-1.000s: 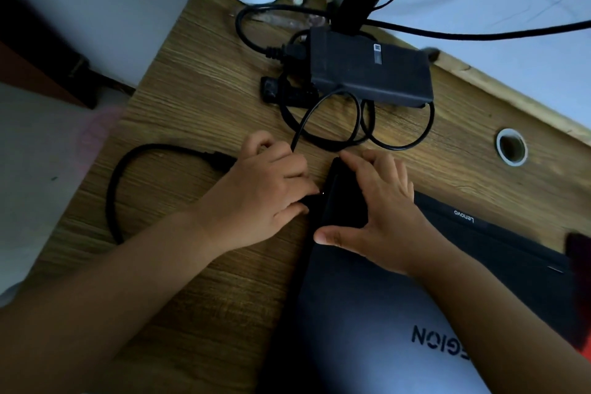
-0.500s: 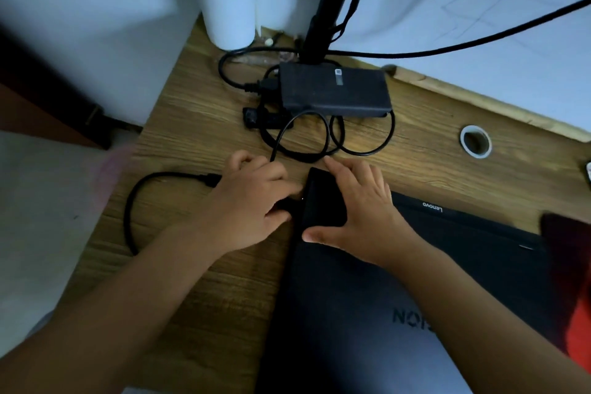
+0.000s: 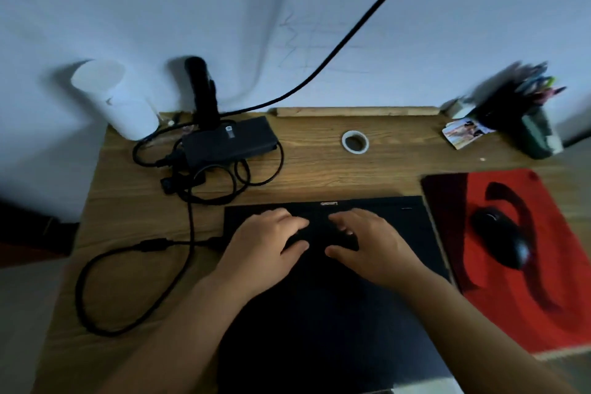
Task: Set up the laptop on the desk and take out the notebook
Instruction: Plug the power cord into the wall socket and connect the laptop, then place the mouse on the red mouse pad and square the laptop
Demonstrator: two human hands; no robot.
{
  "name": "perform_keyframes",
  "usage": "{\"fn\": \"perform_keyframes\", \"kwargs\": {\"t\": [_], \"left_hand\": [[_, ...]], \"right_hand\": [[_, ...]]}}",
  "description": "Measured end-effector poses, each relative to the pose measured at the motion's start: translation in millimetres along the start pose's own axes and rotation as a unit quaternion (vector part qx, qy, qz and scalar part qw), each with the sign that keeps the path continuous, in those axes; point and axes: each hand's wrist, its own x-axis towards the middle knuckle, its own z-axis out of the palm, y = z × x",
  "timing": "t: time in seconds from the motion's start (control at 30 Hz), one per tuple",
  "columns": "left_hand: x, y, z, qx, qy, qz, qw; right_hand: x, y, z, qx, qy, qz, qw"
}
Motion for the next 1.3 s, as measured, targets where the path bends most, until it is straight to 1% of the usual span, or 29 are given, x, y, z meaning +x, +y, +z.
{"fn": "perform_keyframes", "kwargs": {"t": [0.13, 0.37, 0.47, 0.57, 0.67, 0.8, 0.97, 1.13, 1.3], "left_hand": [[15.4, 46.3, 20.8, -0.003, -0.033, 0.005, 0.999], [42.6, 121.5, 75.2, 0.013, -0.075, -0.015, 0.997], [55.5, 158.2, 106.8, 0.003, -0.093, -0.025, 0.995], [68.0, 190.5, 139.9, 0.016, -0.109, -0.021, 0.994], [81.3, 215.1, 167.0, 0.02, -0.118, -0.026, 0.992], [88.4, 231.6, 186.5, 0.032, -0.12, -0.051, 0.991], [83.6, 231.6, 187.4, 0.052, -0.124, -0.08, 0.988], [82.7, 224.9, 186.5, 0.055, -0.129, -0.072, 0.987], [88.0, 226.3, 188.4, 0.043, -0.117, -0.039, 0.992]], "right_hand": [[-36.2, 42.5, -16.3, 0.03, 0.026, 0.045, 0.998], [-94.4, 135.3, -45.4, 0.059, 0.063, 0.095, 0.992], [-118.3, 183.5, -58.5, 0.069, 0.097, 0.128, 0.985], [-129.4, 228.6, -70.1, 0.061, 0.141, 0.164, 0.975], [-122.6, 261.4, -77.0, 0.051, 0.176, 0.17, 0.968], [-101.1, 281.3, -73.4, 0.041, 0.145, 0.164, 0.975], [-80.0, 282.7, -59.6, 0.039, 0.104, 0.181, 0.977], [-80.6, 285.7, -59.6, 0.042, 0.104, 0.196, 0.974], [-115.8, 289.9, -61.0, 0.053, 0.129, 0.211, 0.967]]}}
